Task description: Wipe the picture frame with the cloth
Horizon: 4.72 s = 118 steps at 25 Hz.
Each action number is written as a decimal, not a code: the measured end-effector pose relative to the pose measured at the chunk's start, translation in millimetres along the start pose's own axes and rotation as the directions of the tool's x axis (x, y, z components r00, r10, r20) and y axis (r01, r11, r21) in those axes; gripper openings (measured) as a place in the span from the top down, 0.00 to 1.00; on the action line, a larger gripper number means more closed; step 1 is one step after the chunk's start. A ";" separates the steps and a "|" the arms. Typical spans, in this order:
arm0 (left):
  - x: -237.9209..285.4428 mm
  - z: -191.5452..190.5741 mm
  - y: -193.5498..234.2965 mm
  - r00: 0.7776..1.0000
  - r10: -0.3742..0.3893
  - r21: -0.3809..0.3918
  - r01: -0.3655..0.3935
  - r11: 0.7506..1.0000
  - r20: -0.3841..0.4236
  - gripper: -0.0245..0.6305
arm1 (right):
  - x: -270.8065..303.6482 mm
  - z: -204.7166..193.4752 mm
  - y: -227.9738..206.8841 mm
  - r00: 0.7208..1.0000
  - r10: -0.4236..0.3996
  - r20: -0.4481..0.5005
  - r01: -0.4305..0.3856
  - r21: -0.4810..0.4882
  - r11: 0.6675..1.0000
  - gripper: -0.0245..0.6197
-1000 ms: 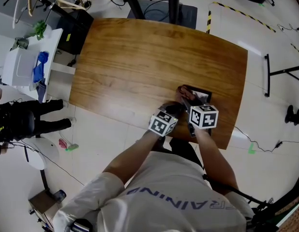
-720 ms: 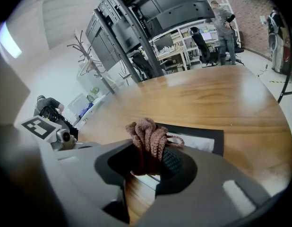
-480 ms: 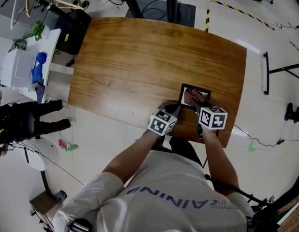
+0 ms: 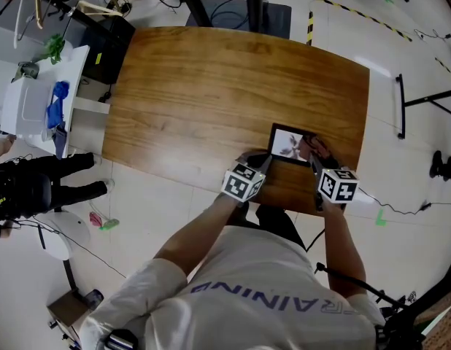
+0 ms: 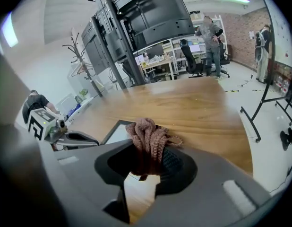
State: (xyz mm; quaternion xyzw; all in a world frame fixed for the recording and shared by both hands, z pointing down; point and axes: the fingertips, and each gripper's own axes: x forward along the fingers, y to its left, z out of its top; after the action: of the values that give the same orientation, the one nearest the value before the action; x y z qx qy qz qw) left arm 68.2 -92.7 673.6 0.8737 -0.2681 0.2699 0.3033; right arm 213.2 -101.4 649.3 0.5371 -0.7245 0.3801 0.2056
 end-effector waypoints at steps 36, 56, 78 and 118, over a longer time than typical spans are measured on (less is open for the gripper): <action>41.6 70.8 52.6 1.000 -0.004 0.066 0.005 0.998 -0.015 0.95 | -5.8 -1.2 -5.3 0.999 -0.017 0.033 0.017 0.016 1.000 0.77; 40.2 72.8 49.4 1.000 -0.012 0.064 0.013 0.998 -0.015 0.95 | 42.7 -18.2 111.8 0.968 0.229 -0.102 -0.226 0.045 0.973 0.77; 42.1 72.1 51.3 1.000 0.005 0.088 -0.004 0.996 -0.007 0.95 | -20.3 -35.7 -5.4 0.996 0.051 -0.067 -0.041 0.147 0.988 0.77; -156.1 252.8 -59.8 0.800 -0.046 0.255 -0.136 0.957 0.598 0.95 | -209.0 156.8 8.2 0.769 -0.040 0.638 0.092 -0.048 0.995 0.79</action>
State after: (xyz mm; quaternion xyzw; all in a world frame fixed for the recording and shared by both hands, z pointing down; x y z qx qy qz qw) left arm 73.3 -175.5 382.1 0.9416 -0.3290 0.0238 0.0678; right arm 293.6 -91.2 400.8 0.6506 -0.7461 0.1408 -0.0178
